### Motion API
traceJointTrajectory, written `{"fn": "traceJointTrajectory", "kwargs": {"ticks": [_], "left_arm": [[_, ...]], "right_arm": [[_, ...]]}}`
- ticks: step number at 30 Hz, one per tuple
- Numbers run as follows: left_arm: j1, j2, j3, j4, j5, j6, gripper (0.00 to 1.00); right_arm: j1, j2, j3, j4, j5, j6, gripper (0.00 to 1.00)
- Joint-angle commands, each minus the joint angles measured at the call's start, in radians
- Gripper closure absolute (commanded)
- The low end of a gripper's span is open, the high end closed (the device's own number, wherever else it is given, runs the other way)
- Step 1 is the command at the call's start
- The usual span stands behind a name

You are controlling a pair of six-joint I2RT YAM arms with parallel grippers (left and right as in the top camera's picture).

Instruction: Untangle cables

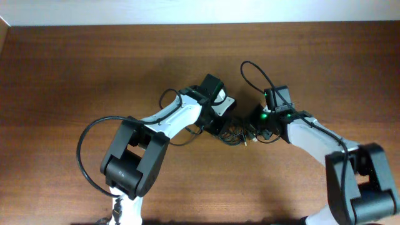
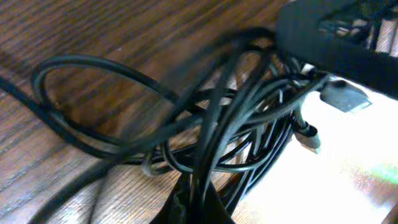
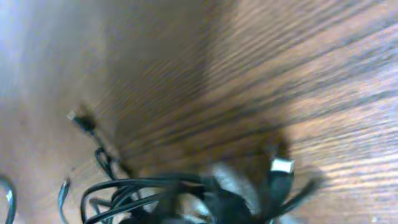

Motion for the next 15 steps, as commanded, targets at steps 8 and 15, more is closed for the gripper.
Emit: {"fn": "traceJointTrajectory", "kwargs": {"ticks": [8,15], "left_arm": [[0.049,-0.074,0.061,0.06,-0.027,-0.115,1.0],[0.053,-0.124,0.06,-0.086,-0.478,-0.225,1.0]], "right_arm": [[-0.201,-0.287,0.004,-0.089,-0.951,-0.48,0.96],[-0.207,-0.305,0.004,-0.046,-1.223,-0.542,0.96]]}}
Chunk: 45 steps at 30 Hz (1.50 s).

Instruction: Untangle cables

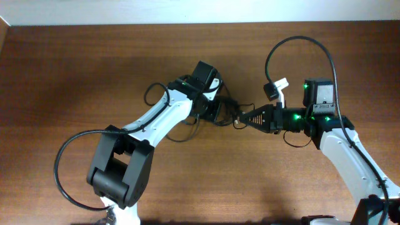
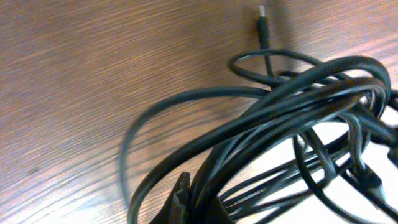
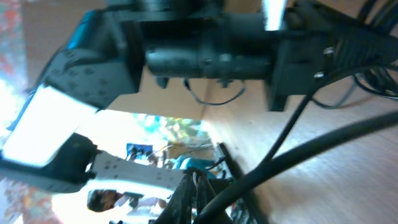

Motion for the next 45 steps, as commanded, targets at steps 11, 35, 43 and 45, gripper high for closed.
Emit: {"fn": "traceJointTrajectory", "kwargs": {"ticks": [11,35,43,45], "left_arm": [[0.029,-0.02,-0.005,-0.164,-0.246,-0.035,0.97],[0.026,-0.02,-0.082,-0.127,0.327,0.232,0.86],[-0.006,-0.02,-0.083,-0.083,0.311,0.231,0.68],[-0.007,-0.018,-0.083,-0.074,0.307,0.219,0.68]], "right_arm": [[-0.18,-0.017,0.004,0.064,0.128,-0.07,0.96],[-0.493,-0.016,0.003,-0.513,0.826,-0.179,0.16],[-0.11,-0.016,0.003,-0.584,0.661,-0.505,0.14],[-0.006,-0.016,0.003,-0.583,0.698,-0.52,0.14]]}}
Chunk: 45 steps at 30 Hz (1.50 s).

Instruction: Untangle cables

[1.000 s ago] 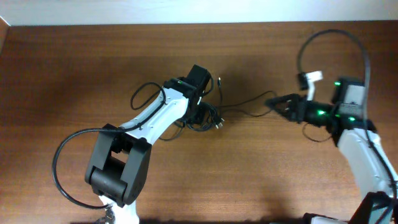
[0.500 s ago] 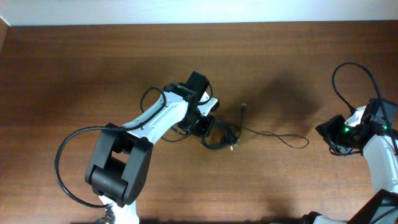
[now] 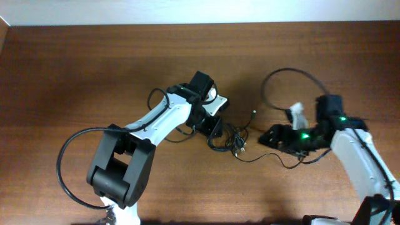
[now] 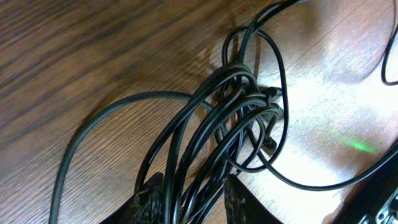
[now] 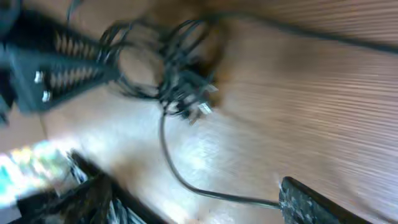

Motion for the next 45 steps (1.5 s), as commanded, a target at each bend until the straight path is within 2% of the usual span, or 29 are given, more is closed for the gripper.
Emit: {"fn": "traceJointTrajectory", "kwargs": {"ticks": [1,2,3,5,8,11,12,15,17,18,19,20,21,23,27,29,31,34,36,38,39,41,45], "left_arm": [[-0.007,-0.018,-0.01,0.011,0.003,-0.001,0.67],[-0.007,-0.018,-0.01,0.011,0.003,-0.001,0.66],[-0.007,-0.018,-0.01,0.011,0.003,-0.001,0.65],[-0.007,-0.018,-0.01,0.011,0.003,-0.001,0.62],[-0.007,-0.018,-0.01,0.017,0.003,-0.001,0.67],[-0.007,-0.018,-0.01,0.031,0.003,-0.001,0.67],[-0.007,-0.018,-0.01,0.037,0.003,-0.001,0.68],[-0.007,-0.018,-0.01,0.041,0.003,-0.001,0.68],[-0.007,-0.018,-0.01,0.04,0.003,0.0,0.64],[-0.007,-0.018,-0.011,0.041,0.003,0.0,0.62],[-0.007,-0.018,-0.012,0.04,-0.006,0.0,0.61],[-0.007,-0.018,-0.015,0.04,-0.024,0.0,0.55],[-0.007,-0.018,-0.026,0.048,-0.063,0.0,0.47],[-0.007,-0.018,-0.028,0.063,-0.144,0.008,0.44],[-0.007,-0.018,-0.028,0.102,-0.165,0.101,0.47],[-0.021,-0.018,-0.028,0.097,-0.166,0.182,0.44],[-0.037,-0.013,-0.028,0.101,-0.172,0.203,0.44],[-0.047,0.048,-0.029,0.1,-0.169,0.201,0.48],[-0.057,0.089,-0.029,0.101,-0.169,0.201,0.56],[-0.058,0.1,-0.029,0.105,-0.169,0.201,0.7],[-0.058,0.1,-0.029,0.108,-0.169,0.2,0.74],[-0.058,0.1,-0.029,0.111,-0.169,0.194,0.72],[-0.058,0.099,-0.028,0.115,-0.169,0.164,0.68]], "right_arm": [[0.14,-0.013,0.003,0.001,0.039,-0.07,0.14],[0.175,-0.013,0.003,0.003,0.072,-0.07,0.14],[0.219,-0.01,0.003,0.007,0.122,-0.069,0.08],[0.28,0.016,0.003,0.007,0.135,-0.069,0.07],[0.357,0.072,0.003,0.026,0.134,-0.069,0.07],[0.436,0.135,0.003,0.071,0.135,-0.069,0.17],[0.464,0.156,0.003,0.098,0.135,-0.069,0.23],[0.495,0.194,0.003,0.146,0.148,-0.069,0.24],[0.497,0.218,0.003,0.158,0.15,-0.066,0.27],[0.497,0.232,0.003,0.165,0.15,-0.066,0.33],[0.497,0.243,0.003,0.172,0.15,-0.066,0.44],[0.497,0.245,0.003,0.175,0.15,-0.066,0.53],[0.497,0.245,0.003,0.176,0.149,-0.064,0.69],[0.497,0.245,0.003,0.176,0.149,-0.061,0.96],[0.496,0.245,0.003,0.176,0.129,-0.062,0.96],[0.492,0.245,0.003,0.176,0.041,-0.087,0.96],[0.48,0.243,0.003,0.175,-0.215,-0.208,0.96],[0.409,0.243,0.004,0.174,-0.453,-0.235,0.96],[0.353,0.24,0.004,0.173,-0.534,-0.241,0.96],[0.3,0.22,0.004,0.173,-0.631,-0.288,0.96],[0.274,0.203,0.004,0.175,-0.677,-0.307,0.96],[0.214,0.161,0.004,0.193,-0.744,-0.309,0.96],[0.06,0.113,0.004,0.193,-0.722,-0.296,0.96]]}}
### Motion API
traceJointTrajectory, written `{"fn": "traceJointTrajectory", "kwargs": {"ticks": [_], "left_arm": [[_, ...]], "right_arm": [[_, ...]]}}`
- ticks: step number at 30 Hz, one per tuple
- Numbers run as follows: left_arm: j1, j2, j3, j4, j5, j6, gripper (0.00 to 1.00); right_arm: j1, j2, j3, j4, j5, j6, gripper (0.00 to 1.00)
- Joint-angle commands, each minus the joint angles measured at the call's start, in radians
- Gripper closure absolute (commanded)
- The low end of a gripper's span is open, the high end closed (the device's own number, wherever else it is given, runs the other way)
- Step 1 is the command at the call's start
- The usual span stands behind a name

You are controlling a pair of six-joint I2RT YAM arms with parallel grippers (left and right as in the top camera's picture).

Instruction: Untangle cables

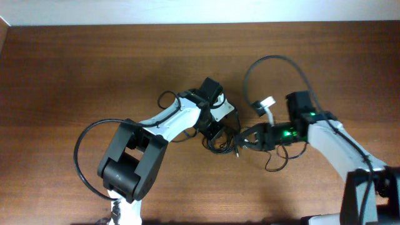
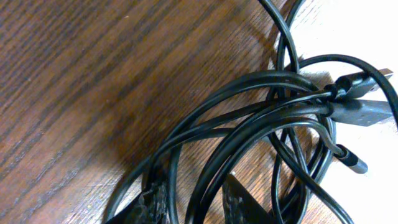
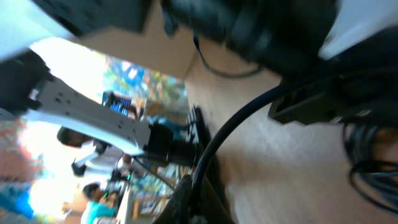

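A knot of black cables (image 1: 221, 140) lies mid-table. In the left wrist view its loops (image 2: 249, 118) fill the frame, with a USB plug (image 2: 364, 112) and a barrel plug (image 2: 351, 163) at the right. My left gripper (image 1: 215, 129) sits at the knot's upper left. It is open (image 2: 198, 202), with strands running between its fingers (image 2: 155, 199). My right gripper (image 1: 245, 140) is at the knot's right edge, shut (image 3: 199, 199) on a black cable (image 3: 249, 118). A slack loop of cable (image 1: 275, 165) lies under the right arm.
Brown wooden table (image 1: 94, 62) with a pale wall along the far edge. Each arm's own black lead arcs beside it, the right one (image 1: 275, 61) looping high behind the wrist. The left arm's dark body (image 3: 261, 31) fills the top of the right wrist view.
My right gripper was open and well to the right of the knot. Now it is at the knot's right edge, shut on a cable. The left gripper is still open on the knot.
Both grippers were first together at the knot. Then both were shut on cables, with the bundle stretched between them. Later both were open, the knot lay loose on the table and the right arm was off to the right. Now the right gripper holds a cable again.
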Motion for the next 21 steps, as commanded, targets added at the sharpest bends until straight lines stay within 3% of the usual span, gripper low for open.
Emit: {"fn": "traceJointTrajectory", "kwargs": {"ticks": [1,5,8,9,12,14,15,17,21], "left_arm": [[-0.006,0.023,-0.005,0.004,-0.002,-0.035,0.66],[-0.005,-0.029,0.055,-0.003,0.022,-0.084,0.57],[-0.005,-0.102,0.093,-0.002,0.021,-0.135,0.47],[-0.005,-0.119,0.093,-0.008,0.015,-0.138,0.4],[-0.005,-0.121,0.09,-0.06,-0.108,-0.192,0.36],[-0.005,-0.121,0.088,-0.084,-0.224,-0.25,0.35],[-0.005,-0.121,0.083,-0.082,-0.289,-0.29,0.34],[-0.005,-0.118,0.071,-0.073,-0.322,-0.316,0.3],[-0.007,-0.084,0.055,-0.071,-0.317,-0.315,0.27]], "right_arm": [[-0.108,-0.026,0.004,-0.02,0.013,-0.01,0.96],[-0.217,-0.026,0.004,-0.116,0.388,0.014,0.96],[-0.265,-0.025,0.004,-0.11,0.68,0.19,0.96],[-0.266,-0.025,0.004,-0.102,0.795,0.251,0.9],[-0.266,-0.025,0.004,-0.098,0.951,0.345,0.47],[-0.266,-0.025,0.004,-0.098,0.96,0.349,0.31],[-0.266,-0.025,0.004,-0.098,0.972,0.353,0.1],[-0.266,-0.025,0.004,-0.098,1.053,0.412,0.04],[-0.266,-0.025,0.004,-0.075,1.251,0.515,0.02]]}}
